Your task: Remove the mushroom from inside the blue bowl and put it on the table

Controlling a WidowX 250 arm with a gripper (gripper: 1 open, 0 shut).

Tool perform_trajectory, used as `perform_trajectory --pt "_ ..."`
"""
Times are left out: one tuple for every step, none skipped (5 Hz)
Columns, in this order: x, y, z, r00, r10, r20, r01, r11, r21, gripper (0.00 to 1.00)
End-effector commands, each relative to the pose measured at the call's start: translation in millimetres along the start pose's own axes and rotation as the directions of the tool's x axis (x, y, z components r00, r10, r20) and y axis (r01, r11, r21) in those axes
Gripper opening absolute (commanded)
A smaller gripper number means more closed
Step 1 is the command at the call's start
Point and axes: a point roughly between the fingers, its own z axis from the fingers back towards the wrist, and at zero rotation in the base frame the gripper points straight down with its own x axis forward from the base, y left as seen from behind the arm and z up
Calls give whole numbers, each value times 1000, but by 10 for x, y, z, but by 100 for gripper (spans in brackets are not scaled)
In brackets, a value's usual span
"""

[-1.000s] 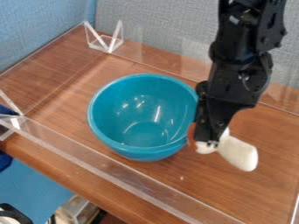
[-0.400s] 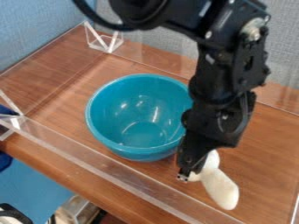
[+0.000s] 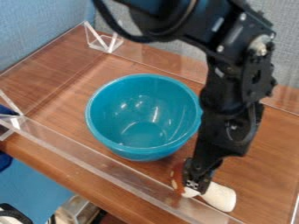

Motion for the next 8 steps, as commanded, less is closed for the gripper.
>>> perform_trajectory --pt "135 135 22 999 -27 27 26 999 29 100" --pt "124 171 -50 999 -28 28 27 999 20 100" --pt "109 198 -113 999 -26 27 26 1000 11 100" --pt "103 149 -276 999 -45 30 45 999 3 100" --pt "106 73 -457 997 -68 33 68 998 -9 100" --pt "162 61 -425 994 -106 33 106 994 0 100" --pt "216 63 -375 989 -143 33 142 990 6 100" --pt "203 57 -342 990 -141 27 141 990 7 100"
